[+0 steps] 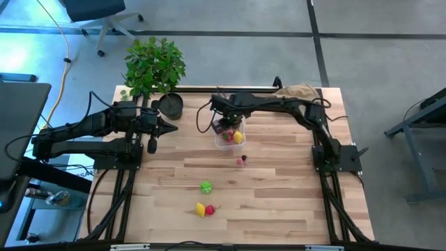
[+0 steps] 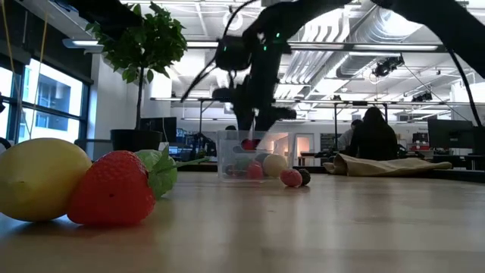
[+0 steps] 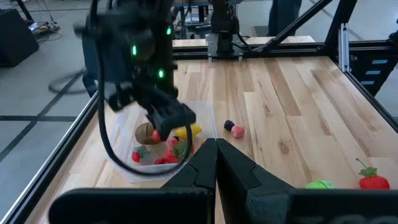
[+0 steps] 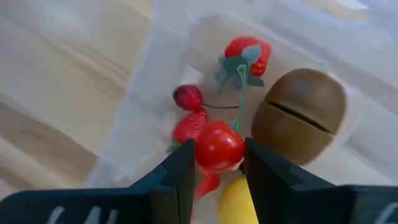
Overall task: Pick and placing Produce into tupperware
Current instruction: Put the red cherry into the transparent bin
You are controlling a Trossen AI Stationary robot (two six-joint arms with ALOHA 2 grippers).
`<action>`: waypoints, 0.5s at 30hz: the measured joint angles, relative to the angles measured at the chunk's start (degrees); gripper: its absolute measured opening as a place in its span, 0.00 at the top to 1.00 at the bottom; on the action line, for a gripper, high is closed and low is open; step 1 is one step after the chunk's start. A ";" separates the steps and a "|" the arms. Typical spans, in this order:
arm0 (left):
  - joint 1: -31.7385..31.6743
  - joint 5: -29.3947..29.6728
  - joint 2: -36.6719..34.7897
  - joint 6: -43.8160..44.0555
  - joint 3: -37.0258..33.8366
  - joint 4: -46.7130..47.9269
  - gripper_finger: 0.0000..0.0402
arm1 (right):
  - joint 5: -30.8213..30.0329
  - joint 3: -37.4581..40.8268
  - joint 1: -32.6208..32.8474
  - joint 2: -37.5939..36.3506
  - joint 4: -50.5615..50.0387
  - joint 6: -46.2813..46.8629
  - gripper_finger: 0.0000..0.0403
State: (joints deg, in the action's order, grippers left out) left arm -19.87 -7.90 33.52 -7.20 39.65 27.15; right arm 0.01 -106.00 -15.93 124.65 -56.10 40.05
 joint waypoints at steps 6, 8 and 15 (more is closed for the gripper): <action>0.00 0.01 0.00 -0.01 0.00 0.01 1.00 | 0.31 0.01 -0.23 1.83 0.16 -5.24 0.72; 0.01 0.02 0.00 -0.02 0.01 -0.01 1.00 | -0.58 0.01 -0.21 1.81 0.28 -5.84 0.70; 0.01 0.00 0.00 0.00 0.01 -0.01 1.00 | -0.52 0.01 -0.97 1.80 -0.01 -7.73 0.64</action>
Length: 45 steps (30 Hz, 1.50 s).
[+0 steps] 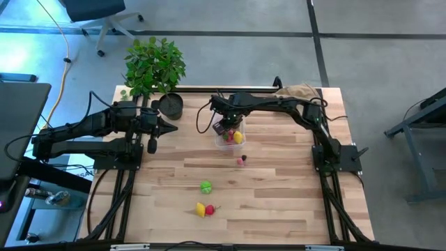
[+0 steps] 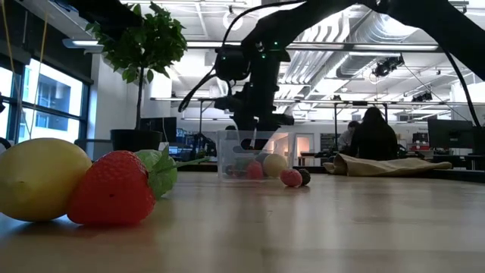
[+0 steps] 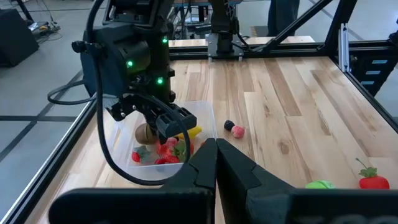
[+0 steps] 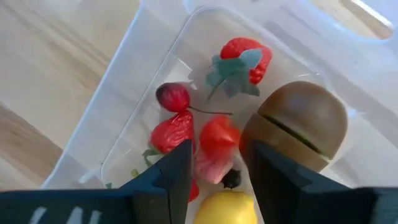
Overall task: Pick and placing Produce into tupperware
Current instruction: Put the red cherry into the transparent bin, then put the green cabbage into the transparent bin
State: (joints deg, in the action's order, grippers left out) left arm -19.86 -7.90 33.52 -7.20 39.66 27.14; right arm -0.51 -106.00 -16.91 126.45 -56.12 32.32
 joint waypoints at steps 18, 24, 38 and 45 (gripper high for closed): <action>-0.02 0.01 0.00 0.00 -0.02 0.02 1.00 | -0.88 -4.87 0.82 -1.20 -0.23 -5.84 0.58; 0.00 0.00 0.00 0.00 0.00 0.02 1.00 | -0.85 -11.89 4.25 -1.22 -7.92 -5.43 0.58; -0.01 0.02 0.00 -0.02 -0.02 0.01 1.00 | 7.19 -16.24 22.39 -1.29 -4.43 -12.48 0.58; -0.01 0.01 0.00 0.00 -0.01 0.01 1.00 | 2.67 -16.08 29.84 -1.16 2.61 -35.71 0.58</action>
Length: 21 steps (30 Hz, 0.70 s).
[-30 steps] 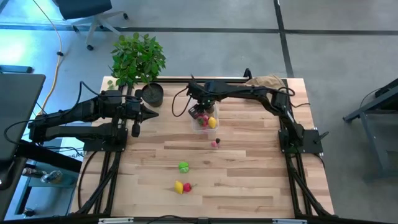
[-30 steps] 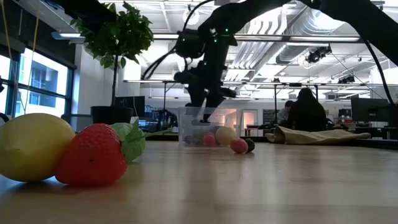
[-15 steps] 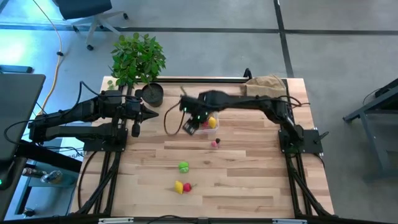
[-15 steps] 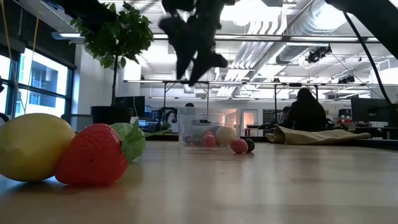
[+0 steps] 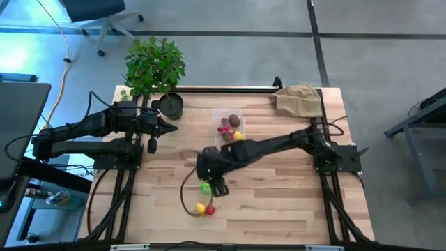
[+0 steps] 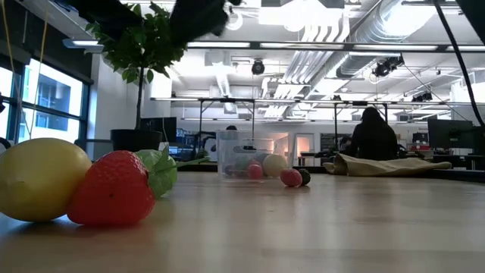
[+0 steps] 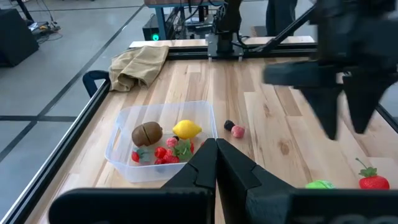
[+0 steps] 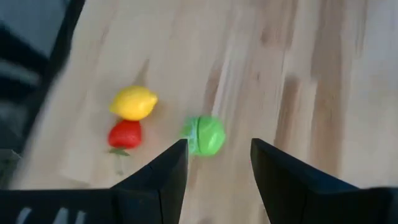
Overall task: Pick and placing Produce into tupperware
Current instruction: Put the green cabbage into the transparent bin
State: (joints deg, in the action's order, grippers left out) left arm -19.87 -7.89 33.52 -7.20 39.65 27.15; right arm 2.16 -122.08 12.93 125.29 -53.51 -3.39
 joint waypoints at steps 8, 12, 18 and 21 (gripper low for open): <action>0.01 0.01 0.00 0.00 0.01 0.01 1.00 | -7.88 6.38 3.71 0.09 16.90 2.49 0.58; -0.01 -0.01 0.00 0.00 0.01 0.01 1.00 | -9.22 6.74 3.57 0.58 15.72 7.78 0.58; 0.01 -0.01 0.00 0.00 0.01 0.01 1.00 | -7.09 6.79 3.20 3.44 14.41 9.83 0.58; 0.00 0.00 0.00 -0.01 0.01 -0.01 1.00 | -8.22 6.79 2.94 4.25 15.21 8.96 0.58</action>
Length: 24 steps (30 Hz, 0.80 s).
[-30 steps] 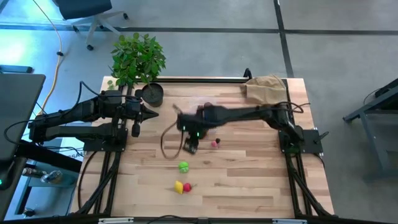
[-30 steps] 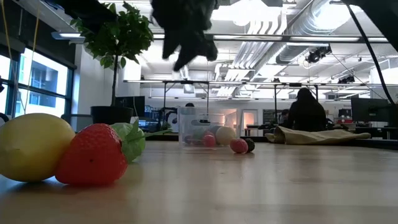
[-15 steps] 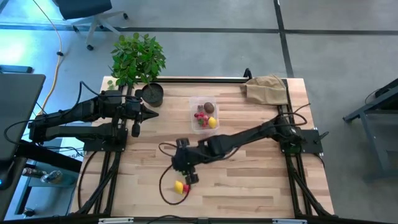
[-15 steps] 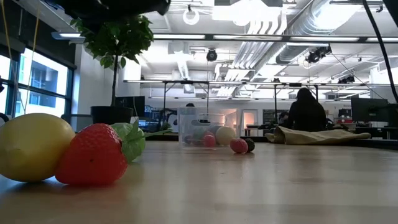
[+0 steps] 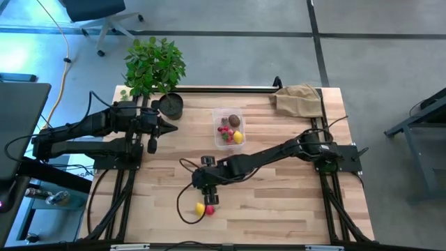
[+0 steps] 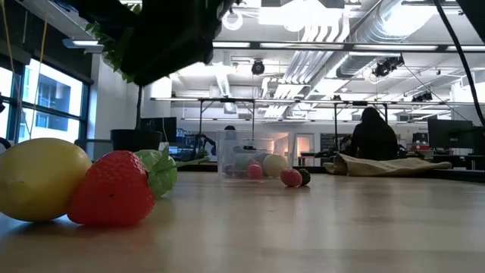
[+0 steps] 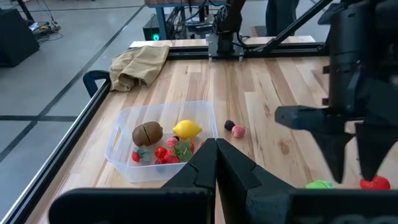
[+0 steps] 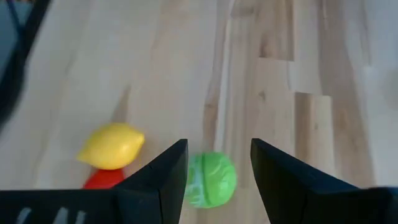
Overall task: Pick and placing Produce into tupperware
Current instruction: Put the green cabbage into the transparent bin
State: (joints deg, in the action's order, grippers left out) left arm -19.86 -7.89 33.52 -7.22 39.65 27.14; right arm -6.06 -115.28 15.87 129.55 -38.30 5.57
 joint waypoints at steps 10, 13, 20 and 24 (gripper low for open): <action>-0.01 0.01 0.00 0.00 -0.02 0.00 1.00 | 2.54 0.00 -1.28 0.64 -0.74 0.00 0.54; 0.00 -0.01 0.00 0.01 0.00 0.00 1.00 | 3.01 0.00 -1.46 0.64 -0.70 -0.24 0.49; 0.00 -0.01 0.00 0.01 0.00 0.00 1.00 | 3.17 -0.02 -1.35 1.46 -3.35 -0.54 0.42; 0.00 0.00 0.00 0.01 -0.02 0.01 1.00 | 3.91 -0.02 -1.33 3.19 -2.75 -0.57 0.41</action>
State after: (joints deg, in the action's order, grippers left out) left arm -19.86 -7.89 33.52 -7.20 39.64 27.15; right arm -2.15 -115.31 14.54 132.74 -41.04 5.00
